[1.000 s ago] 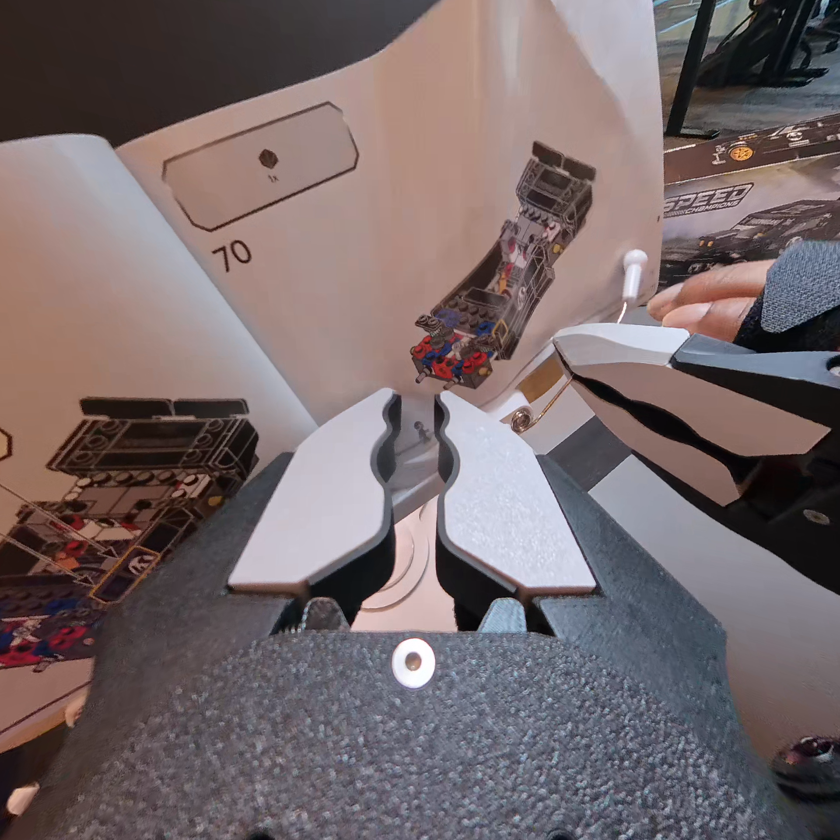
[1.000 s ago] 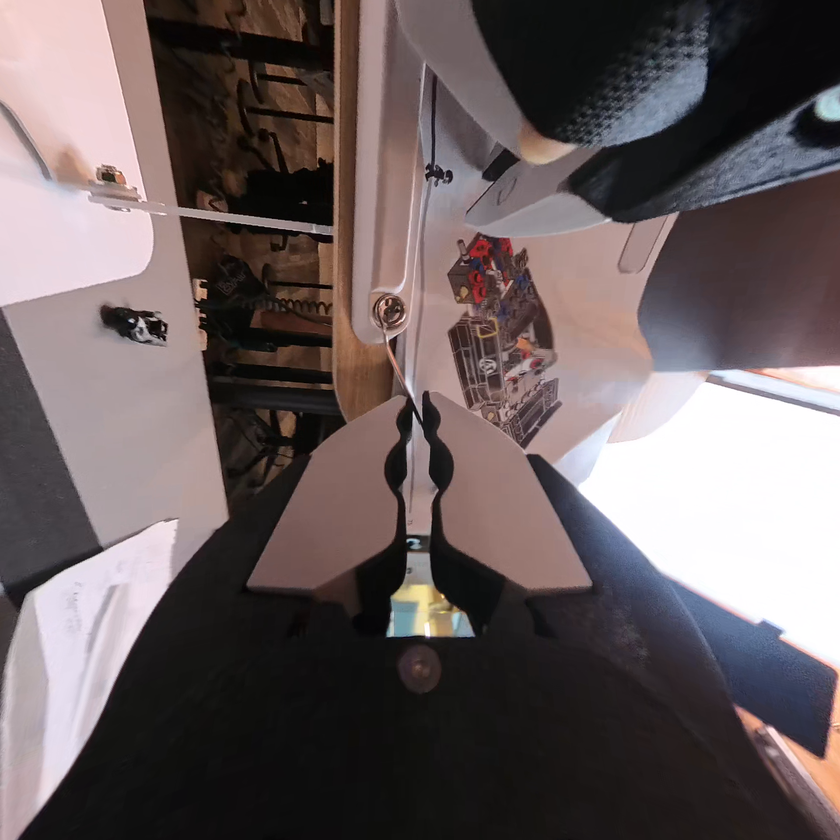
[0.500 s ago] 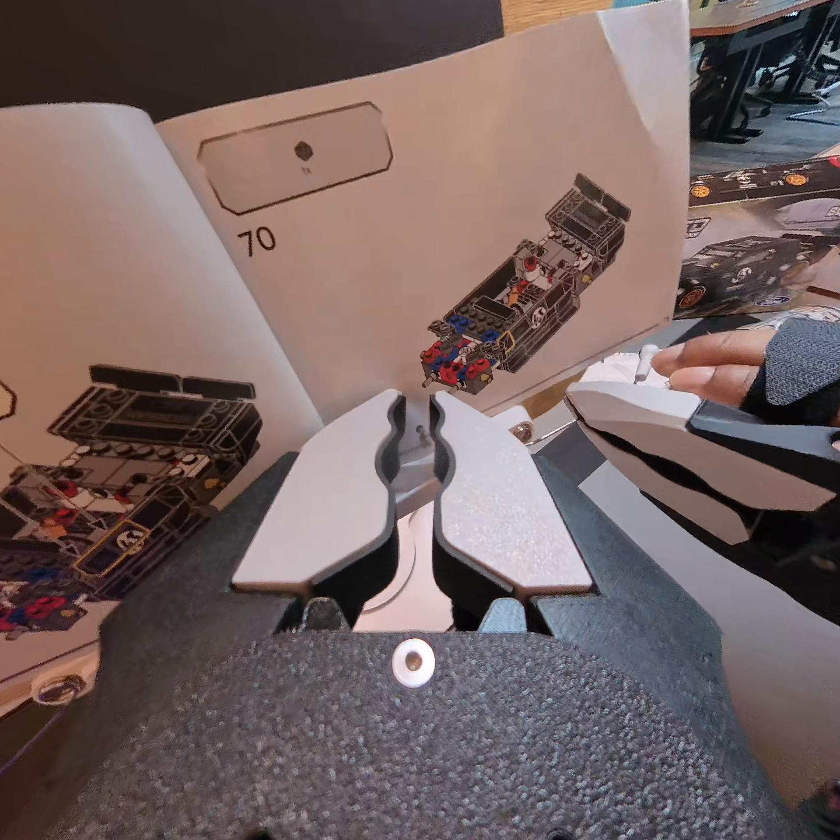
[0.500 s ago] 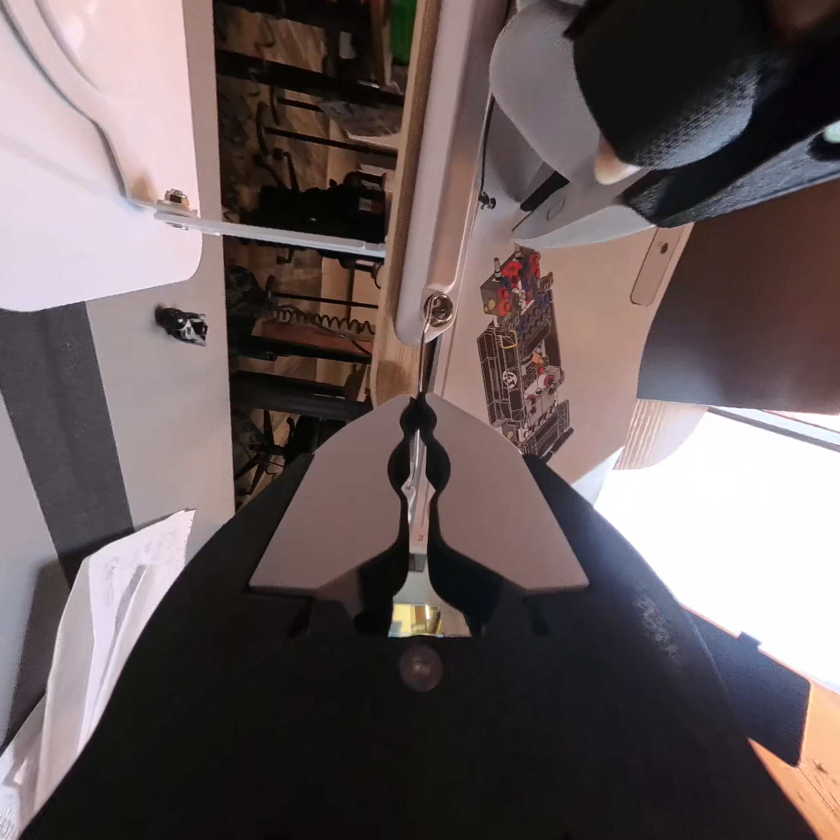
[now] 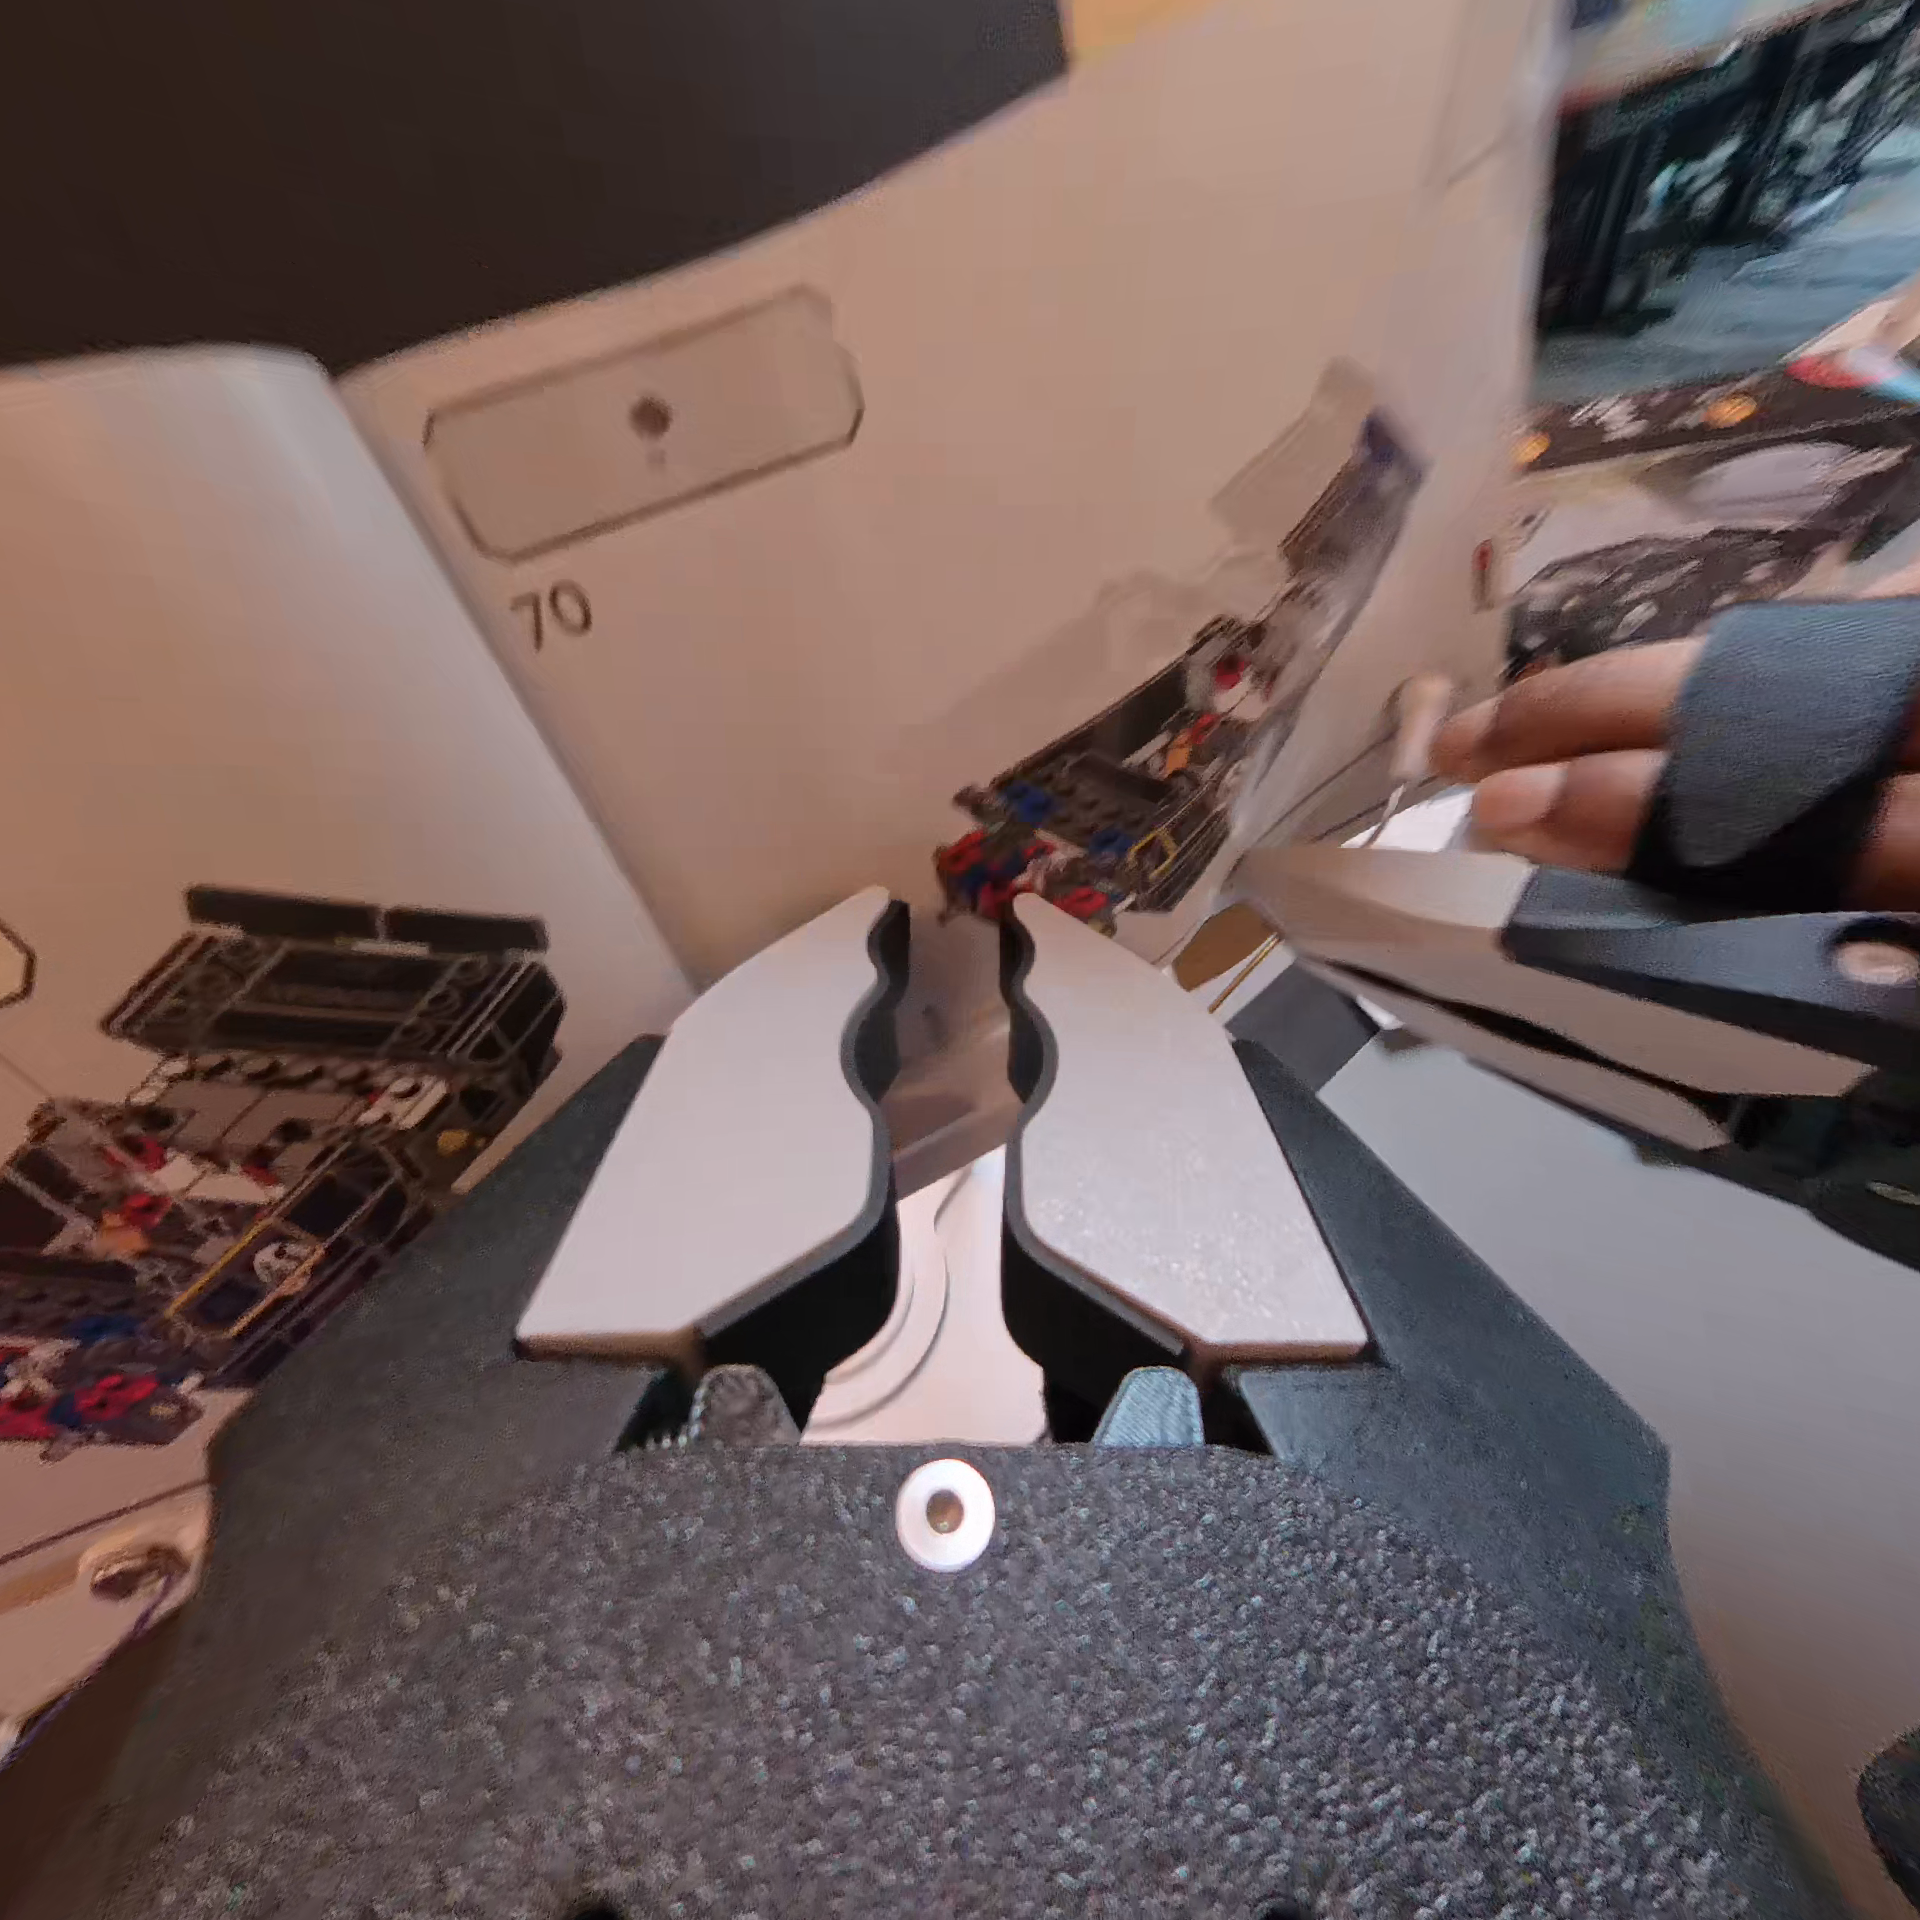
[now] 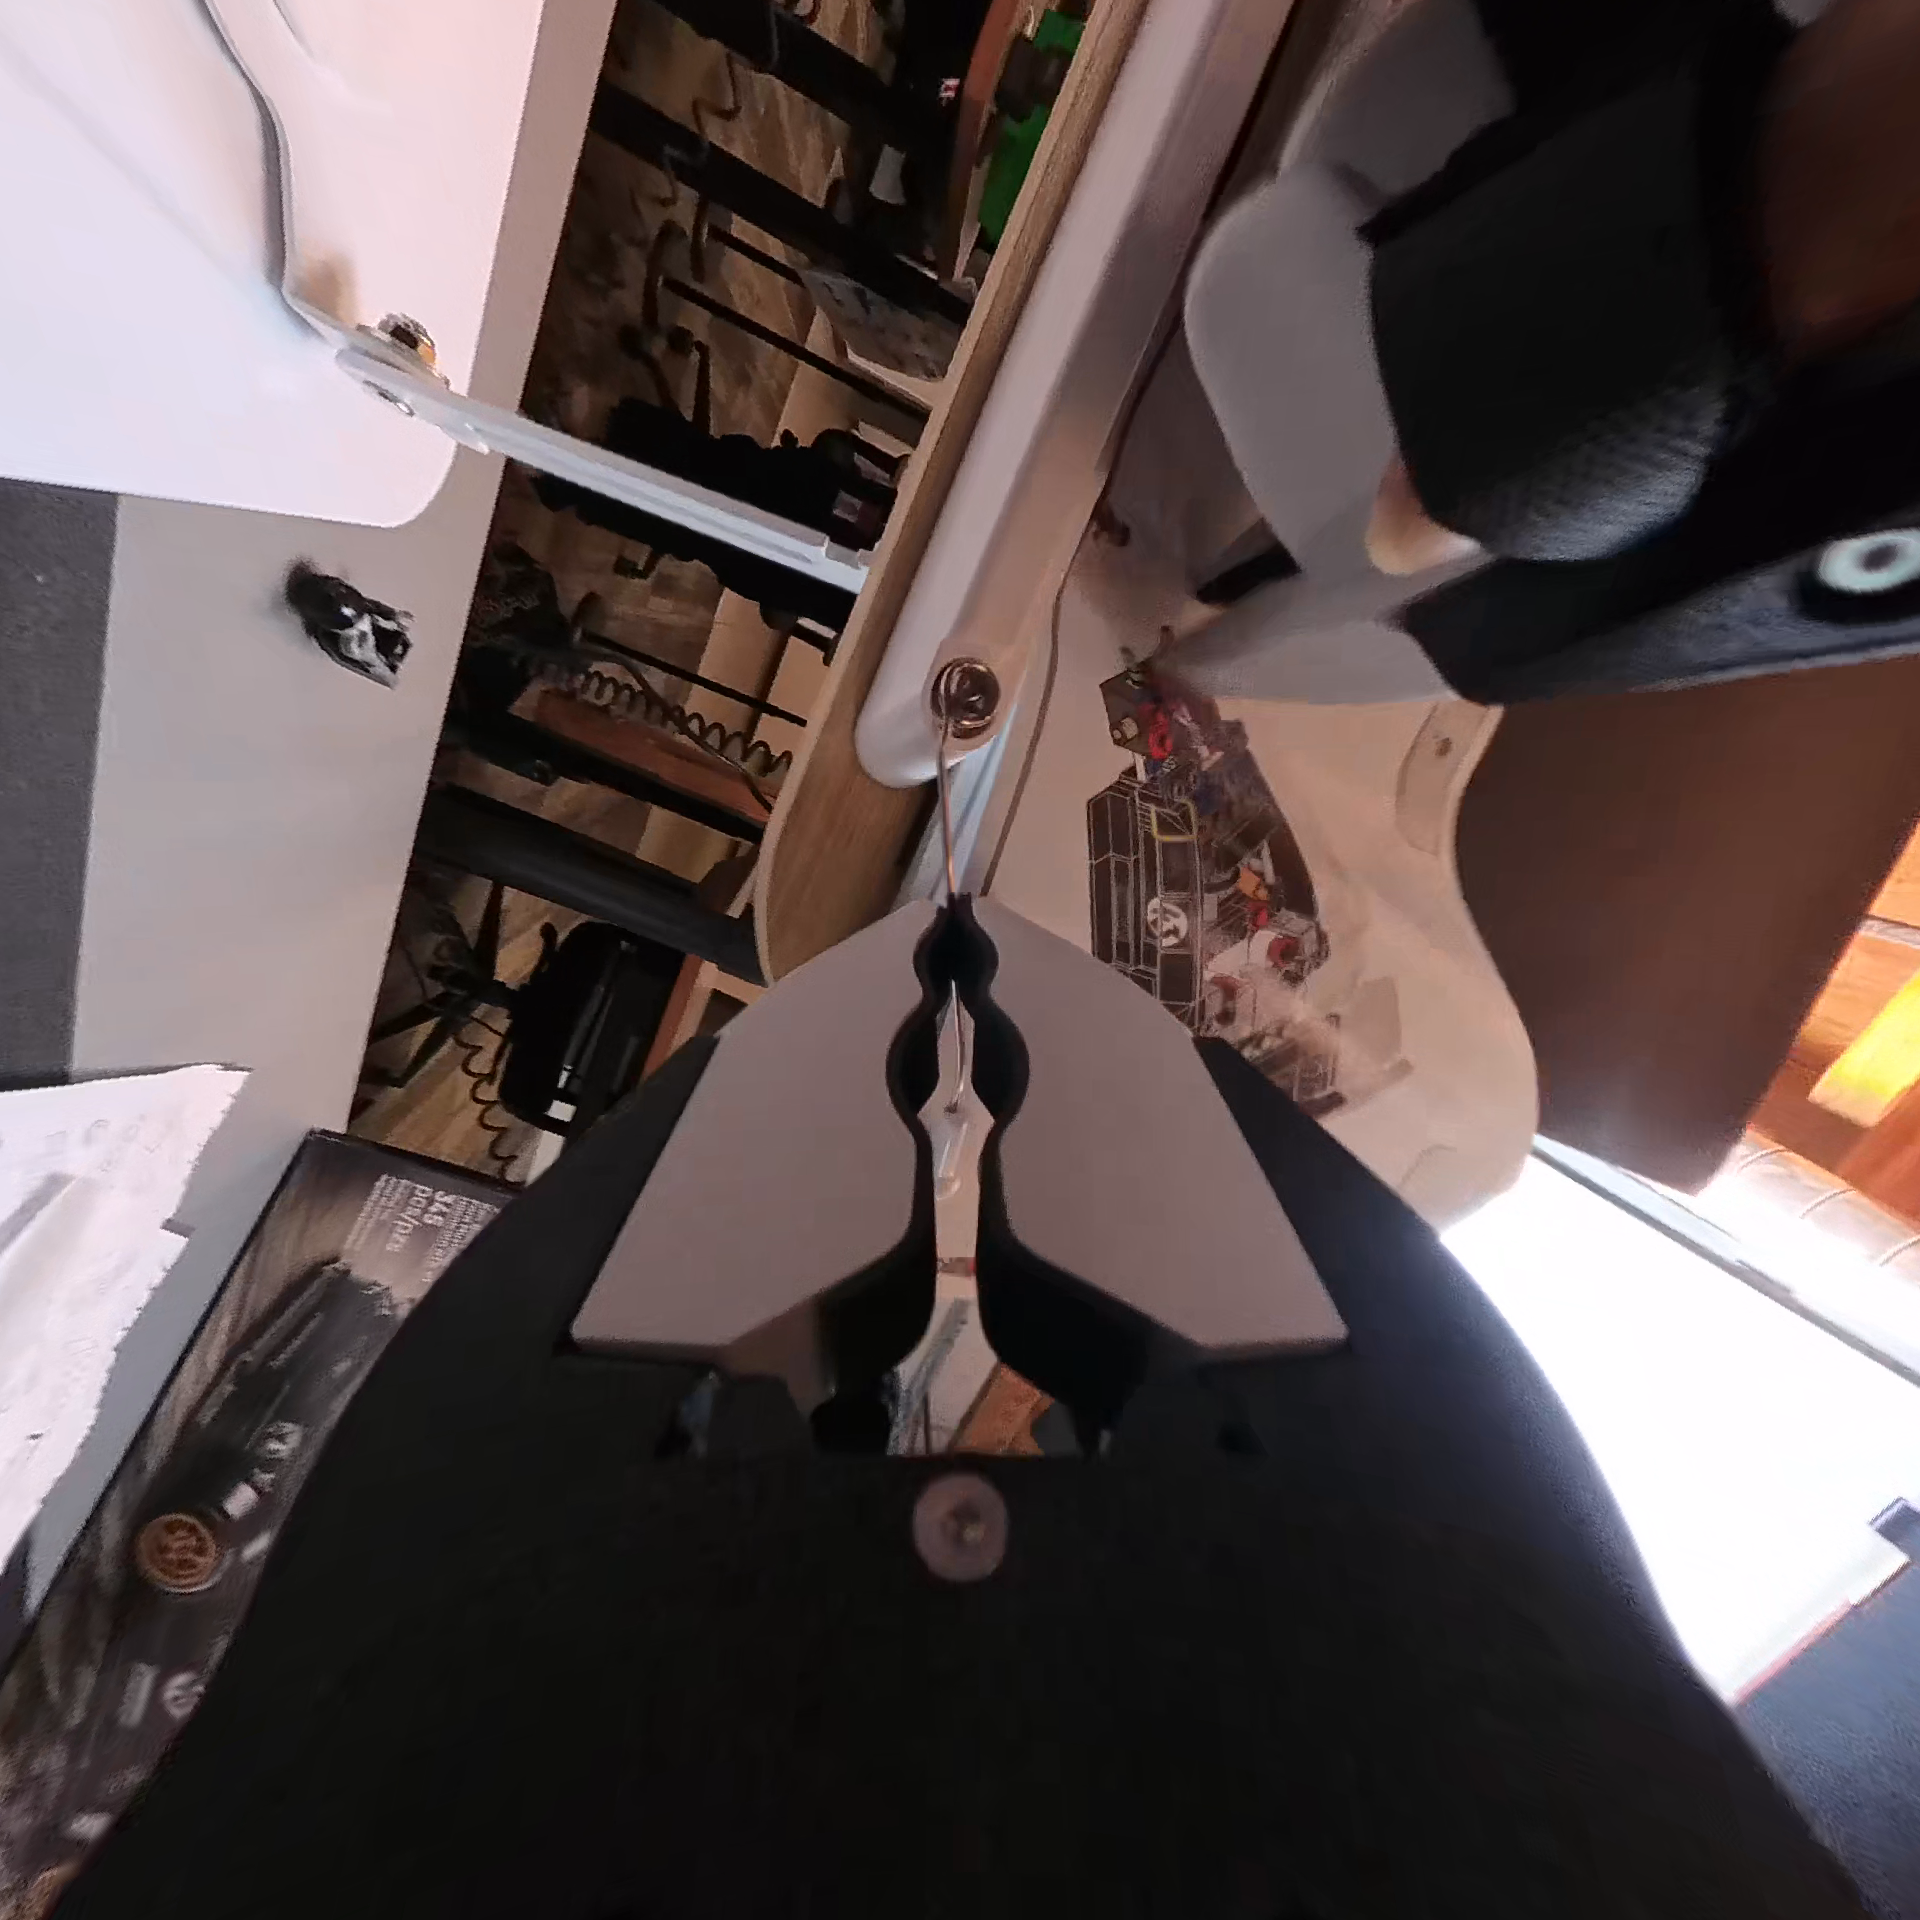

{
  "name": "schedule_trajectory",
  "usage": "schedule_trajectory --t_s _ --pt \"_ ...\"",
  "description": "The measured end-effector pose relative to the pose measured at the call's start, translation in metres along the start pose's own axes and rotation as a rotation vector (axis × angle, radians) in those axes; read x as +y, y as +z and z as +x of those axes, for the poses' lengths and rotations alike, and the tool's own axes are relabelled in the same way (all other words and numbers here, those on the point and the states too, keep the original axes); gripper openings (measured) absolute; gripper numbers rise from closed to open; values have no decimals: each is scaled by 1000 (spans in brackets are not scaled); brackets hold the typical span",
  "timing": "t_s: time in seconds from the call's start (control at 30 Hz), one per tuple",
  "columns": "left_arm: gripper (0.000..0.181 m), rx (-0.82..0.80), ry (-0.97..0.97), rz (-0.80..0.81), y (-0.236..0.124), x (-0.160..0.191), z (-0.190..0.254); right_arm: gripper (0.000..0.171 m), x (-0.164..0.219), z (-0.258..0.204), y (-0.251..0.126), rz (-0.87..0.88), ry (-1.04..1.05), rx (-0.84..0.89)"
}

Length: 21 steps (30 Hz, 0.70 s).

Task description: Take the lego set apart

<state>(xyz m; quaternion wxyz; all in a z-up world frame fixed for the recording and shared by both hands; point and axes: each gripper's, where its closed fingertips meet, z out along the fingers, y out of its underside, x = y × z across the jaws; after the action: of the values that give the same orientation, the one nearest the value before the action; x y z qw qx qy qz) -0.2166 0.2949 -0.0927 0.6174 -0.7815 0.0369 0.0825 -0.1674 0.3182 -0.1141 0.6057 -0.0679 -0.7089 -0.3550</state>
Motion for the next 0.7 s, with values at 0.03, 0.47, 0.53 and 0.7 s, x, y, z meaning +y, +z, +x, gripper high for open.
schedule_trajectory --t_s 0.03,0.47,0.53,0.7 --pt "11 17 21 45 -3 -6 6 0 -1 -1 -1 0 11 0" --pt "0 40 208 -79 35 -11 38 0 4 -6 1 20 121 45" --pt "0 53 207 -89 40 -12 38 1 8 -1 4 28 111 67" --pt "0 152 82 -107 52 -15 40 2 16 3 18 44 -8 75"
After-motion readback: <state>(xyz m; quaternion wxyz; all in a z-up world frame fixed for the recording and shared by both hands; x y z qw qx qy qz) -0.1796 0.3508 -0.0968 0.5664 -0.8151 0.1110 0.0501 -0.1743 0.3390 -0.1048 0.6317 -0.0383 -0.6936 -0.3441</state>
